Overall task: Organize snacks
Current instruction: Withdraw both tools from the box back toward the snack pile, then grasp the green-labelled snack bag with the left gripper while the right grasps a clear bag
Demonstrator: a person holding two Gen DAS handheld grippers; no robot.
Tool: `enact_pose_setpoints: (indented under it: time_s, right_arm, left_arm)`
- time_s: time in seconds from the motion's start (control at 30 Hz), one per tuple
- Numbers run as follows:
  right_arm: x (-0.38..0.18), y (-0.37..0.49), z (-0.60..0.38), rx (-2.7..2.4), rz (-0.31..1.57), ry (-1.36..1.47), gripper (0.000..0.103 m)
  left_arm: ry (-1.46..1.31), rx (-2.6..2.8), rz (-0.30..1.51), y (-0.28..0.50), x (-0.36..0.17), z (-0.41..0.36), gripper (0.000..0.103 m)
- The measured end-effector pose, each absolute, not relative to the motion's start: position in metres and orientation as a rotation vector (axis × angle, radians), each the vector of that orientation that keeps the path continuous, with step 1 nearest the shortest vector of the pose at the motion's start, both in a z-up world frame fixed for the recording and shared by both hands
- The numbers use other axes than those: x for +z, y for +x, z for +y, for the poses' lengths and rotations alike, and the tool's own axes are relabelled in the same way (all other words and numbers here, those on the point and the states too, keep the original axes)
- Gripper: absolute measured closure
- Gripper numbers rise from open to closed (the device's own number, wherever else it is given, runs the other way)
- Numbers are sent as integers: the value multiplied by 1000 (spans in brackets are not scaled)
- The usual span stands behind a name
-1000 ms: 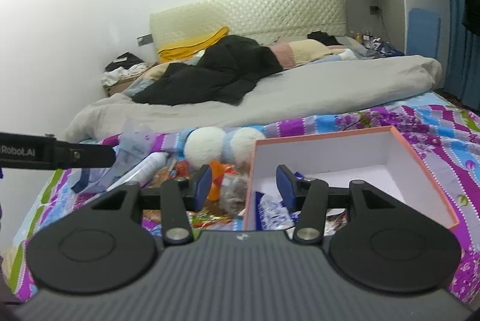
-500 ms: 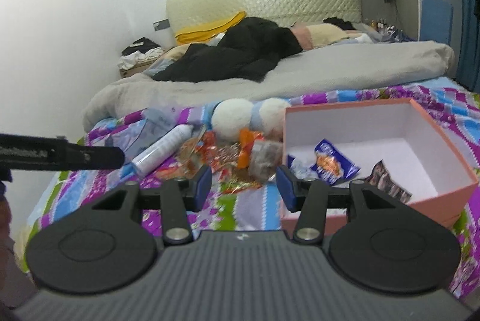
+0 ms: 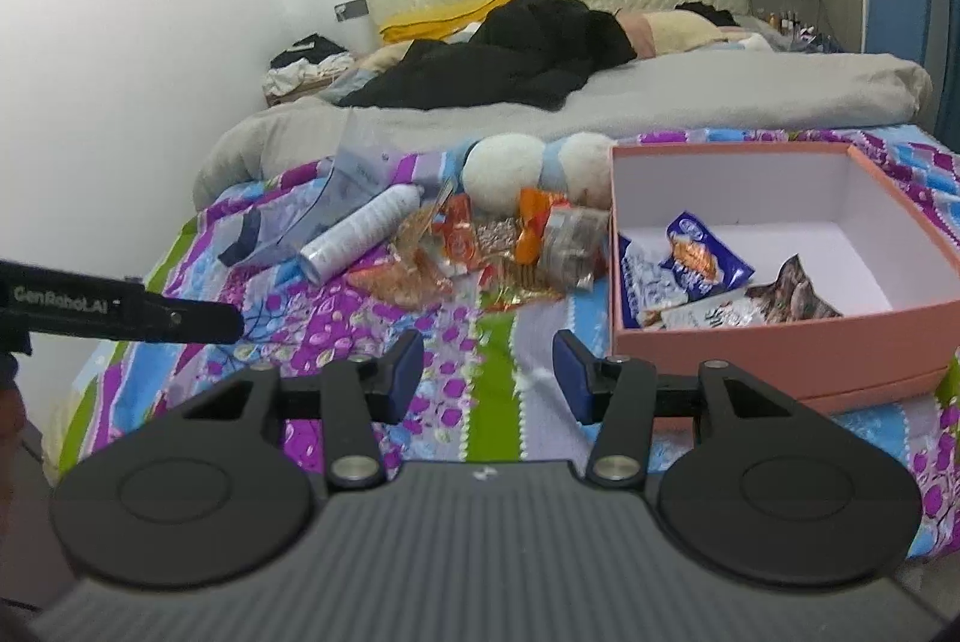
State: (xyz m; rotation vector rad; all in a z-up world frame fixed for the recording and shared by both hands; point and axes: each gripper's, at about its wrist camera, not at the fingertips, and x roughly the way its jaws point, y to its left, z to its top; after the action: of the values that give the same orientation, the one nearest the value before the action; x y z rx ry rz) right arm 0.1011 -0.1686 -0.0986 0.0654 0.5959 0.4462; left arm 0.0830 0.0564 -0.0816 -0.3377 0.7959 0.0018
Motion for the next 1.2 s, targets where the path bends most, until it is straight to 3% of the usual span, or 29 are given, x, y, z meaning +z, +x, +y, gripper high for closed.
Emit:
enact_pose_setpoints:
  time_s: [0.27, 0.73, 1.2]
  right_arm:
    - [-104, 114, -157, 466, 612, 47, 52]
    - [-116, 160, -132, 477, 632, 4, 52]
    - [-165, 238, -80, 522, 698, -127, 52]
  left_arm:
    - [-361, 18, 781, 101, -82, 66, 33]
    - [-392, 68, 816, 155, -109, 93, 31]
    - [-440, 90, 872, 246, -175, 135, 32]
